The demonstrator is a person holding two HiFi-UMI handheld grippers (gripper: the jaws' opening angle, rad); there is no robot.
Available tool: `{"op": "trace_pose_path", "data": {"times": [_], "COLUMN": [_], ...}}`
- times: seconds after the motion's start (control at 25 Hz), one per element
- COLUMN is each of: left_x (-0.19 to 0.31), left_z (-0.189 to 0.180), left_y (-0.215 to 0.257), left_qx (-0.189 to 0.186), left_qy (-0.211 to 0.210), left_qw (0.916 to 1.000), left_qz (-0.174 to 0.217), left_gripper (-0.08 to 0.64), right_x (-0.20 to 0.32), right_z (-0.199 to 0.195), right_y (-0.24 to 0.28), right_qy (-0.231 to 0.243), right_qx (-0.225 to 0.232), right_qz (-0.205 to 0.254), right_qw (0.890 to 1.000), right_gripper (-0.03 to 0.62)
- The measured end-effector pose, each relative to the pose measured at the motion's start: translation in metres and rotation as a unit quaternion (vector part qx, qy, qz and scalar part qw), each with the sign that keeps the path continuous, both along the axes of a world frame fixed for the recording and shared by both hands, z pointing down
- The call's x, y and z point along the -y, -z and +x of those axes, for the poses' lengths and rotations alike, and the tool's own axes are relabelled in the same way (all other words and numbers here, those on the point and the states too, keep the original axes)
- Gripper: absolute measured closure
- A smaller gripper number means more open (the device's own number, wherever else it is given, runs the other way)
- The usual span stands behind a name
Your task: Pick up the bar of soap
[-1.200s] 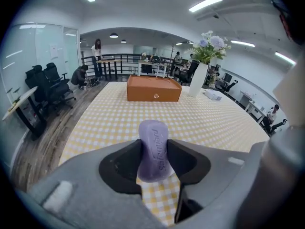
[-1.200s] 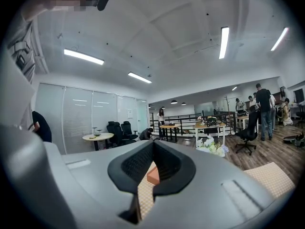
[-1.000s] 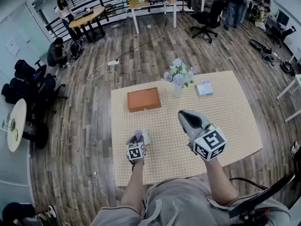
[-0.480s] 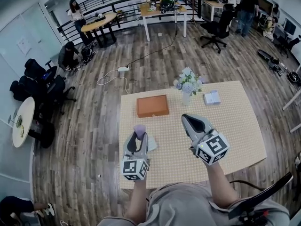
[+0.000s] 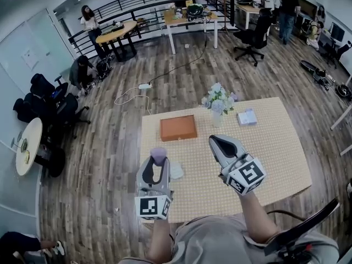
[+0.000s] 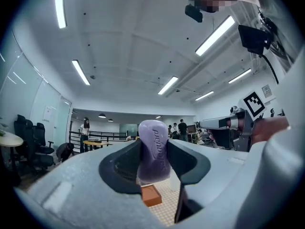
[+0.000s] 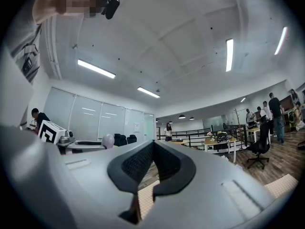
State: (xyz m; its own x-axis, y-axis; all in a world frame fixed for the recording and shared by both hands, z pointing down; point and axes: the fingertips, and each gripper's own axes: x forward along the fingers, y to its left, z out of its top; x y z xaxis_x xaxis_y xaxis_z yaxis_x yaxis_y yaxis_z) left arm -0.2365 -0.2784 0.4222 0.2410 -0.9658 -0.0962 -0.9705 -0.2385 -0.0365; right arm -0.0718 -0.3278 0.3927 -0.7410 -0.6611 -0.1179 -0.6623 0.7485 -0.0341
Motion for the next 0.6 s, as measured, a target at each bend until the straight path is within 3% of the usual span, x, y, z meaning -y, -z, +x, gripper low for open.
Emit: {"op": "trace_pose_path", "data": {"times": [0.2,0.36,0.48,0.6], "left_x": [0.002,0.007,0.012,0.019], "left_z": [0.008,0.028,0.049,0.076], "left_y": [-0.008,-0.019,-0.036,-0.063], "left_qx": [0.015,0.054,0.101,0.146], "left_qy": [-0.010,-0.050,-0.096,-0.154], "left_qw": [0.9998,0.9971,0.9895,0.9753], "left_qz": [-0.008,-0.022,-0.037,-0.063], "left_gripper": [0.397,0.397,0.397,0.397], "right_x": [-0.001,-0.002,-0.004,-0.005], "right_z": [0.005,0.011,0.021,0.036], "right_y": [-0.004,-0.006,-0.006,-0.005], "right_qy": [-0.003,-0.009,-0.019,-0.036], "right_qx": [-0.003,-0.001,0.000,0.002], "right_qz": [-0.004,-0.005,-0.005,-0.003], "right_qw": [1.000,1.000,1.000,0.999], "right_gripper": [0.594,0.594,0.594,0.594]}}
